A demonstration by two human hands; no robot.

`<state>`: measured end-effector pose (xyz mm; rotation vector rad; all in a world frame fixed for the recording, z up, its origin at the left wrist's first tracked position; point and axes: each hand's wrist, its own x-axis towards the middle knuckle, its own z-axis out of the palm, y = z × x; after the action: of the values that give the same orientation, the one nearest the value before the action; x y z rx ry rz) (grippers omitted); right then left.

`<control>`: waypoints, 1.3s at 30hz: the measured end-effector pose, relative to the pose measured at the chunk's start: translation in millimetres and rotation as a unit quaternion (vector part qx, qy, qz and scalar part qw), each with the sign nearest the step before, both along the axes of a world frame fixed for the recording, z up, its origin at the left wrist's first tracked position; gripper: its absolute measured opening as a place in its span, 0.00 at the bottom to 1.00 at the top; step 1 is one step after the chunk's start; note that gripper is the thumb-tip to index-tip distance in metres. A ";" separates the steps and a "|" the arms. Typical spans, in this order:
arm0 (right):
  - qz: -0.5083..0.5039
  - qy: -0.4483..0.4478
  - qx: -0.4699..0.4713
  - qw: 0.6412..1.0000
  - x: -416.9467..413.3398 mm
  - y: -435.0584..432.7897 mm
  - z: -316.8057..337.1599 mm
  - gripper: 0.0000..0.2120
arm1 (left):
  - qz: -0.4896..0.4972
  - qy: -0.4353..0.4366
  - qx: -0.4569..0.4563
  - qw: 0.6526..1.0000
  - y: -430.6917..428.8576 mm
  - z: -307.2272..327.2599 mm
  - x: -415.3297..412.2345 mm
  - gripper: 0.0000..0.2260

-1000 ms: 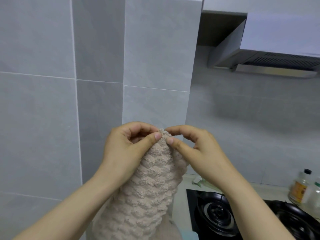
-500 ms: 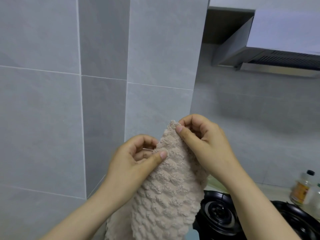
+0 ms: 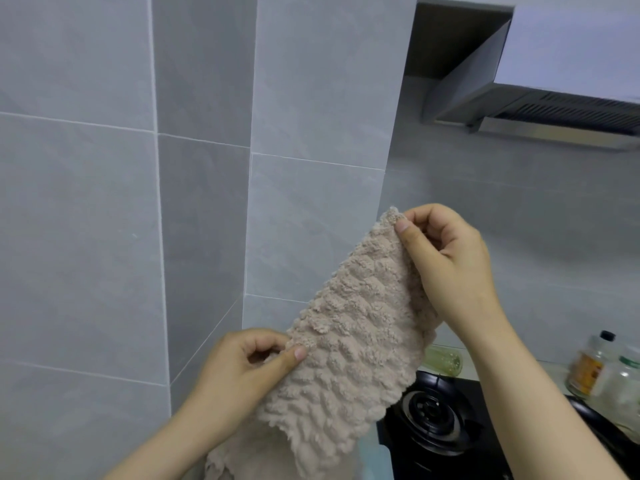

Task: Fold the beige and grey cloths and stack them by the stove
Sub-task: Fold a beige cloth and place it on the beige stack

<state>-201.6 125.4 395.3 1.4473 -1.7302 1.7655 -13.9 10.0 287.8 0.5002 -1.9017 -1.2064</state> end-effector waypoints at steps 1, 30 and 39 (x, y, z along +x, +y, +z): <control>-0.005 -0.003 -0.002 1.000 -2.0 0.6 0.1 0.05 | 0.005 -0.005 -0.001 1.000 -0.9 -1.5 1.3 0.15; -0.165 -0.004 0.033 0.986 -56.3 19.1 -42.4 0.06 | 0.025 -0.099 -0.089 0.991 -40.9 25.5 21.0 0.06; -0.160 -0.033 0.024 0.986 -63.9 18.2 -49.1 0.06 | 0.117 -0.055 -0.092 0.987 -45.0 34.6 14.9 0.03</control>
<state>-265.5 143.5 346.3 1.0627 -1.9259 1.6251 1.0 -35.0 322.4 0.6798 -1.9626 -0.8576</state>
